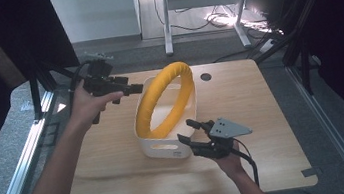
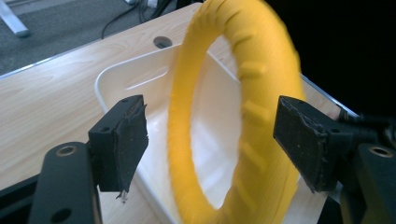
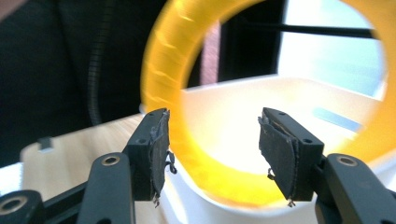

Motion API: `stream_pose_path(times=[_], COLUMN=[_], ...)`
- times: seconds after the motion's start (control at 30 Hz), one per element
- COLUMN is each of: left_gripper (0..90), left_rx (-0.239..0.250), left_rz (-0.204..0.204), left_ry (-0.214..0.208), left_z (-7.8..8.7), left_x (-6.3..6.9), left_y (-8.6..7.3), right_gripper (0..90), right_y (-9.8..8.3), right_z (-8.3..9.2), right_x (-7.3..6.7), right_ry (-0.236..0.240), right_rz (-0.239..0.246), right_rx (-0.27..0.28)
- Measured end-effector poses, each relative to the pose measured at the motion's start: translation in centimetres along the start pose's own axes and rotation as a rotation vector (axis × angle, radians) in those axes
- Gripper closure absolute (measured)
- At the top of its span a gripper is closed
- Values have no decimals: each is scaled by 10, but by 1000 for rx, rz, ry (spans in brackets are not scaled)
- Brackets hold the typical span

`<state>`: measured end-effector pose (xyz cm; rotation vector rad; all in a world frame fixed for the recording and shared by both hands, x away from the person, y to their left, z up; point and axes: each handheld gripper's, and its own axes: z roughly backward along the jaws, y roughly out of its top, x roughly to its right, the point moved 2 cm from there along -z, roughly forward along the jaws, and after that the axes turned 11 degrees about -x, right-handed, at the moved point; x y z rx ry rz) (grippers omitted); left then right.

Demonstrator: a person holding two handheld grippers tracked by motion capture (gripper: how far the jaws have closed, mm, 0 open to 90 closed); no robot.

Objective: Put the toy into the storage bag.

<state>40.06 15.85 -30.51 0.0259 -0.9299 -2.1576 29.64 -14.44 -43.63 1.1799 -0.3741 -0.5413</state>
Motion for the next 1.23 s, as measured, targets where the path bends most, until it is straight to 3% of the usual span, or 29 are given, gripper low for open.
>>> stream_pose_path(times=[0.4,0.6,0.87,1.03,1.23], left_gripper=[270,270,270,271,270], left_rx=[21,22,17,0,11], left_rz=[26,38,48,43,46], left_ry=[22,36,42,50,49], left_z=[-11,-25,-45,-55,-56], left_x=[-15,-19,-21,-22,-22], left_y=[-57,-86,-122,-132,-133], right_gripper=[430,428,427,427,424], right_y=[-33,-53,-66,-69,-69], right_z=[31,42,49,50,52], right_x=[53,74,91,95,96], right_ry=[-93,-112,-134,-140,-144], right_rz=[-43,-102,-144,-165,-167], right_rx=[-88,-130,-181,-192,-188])
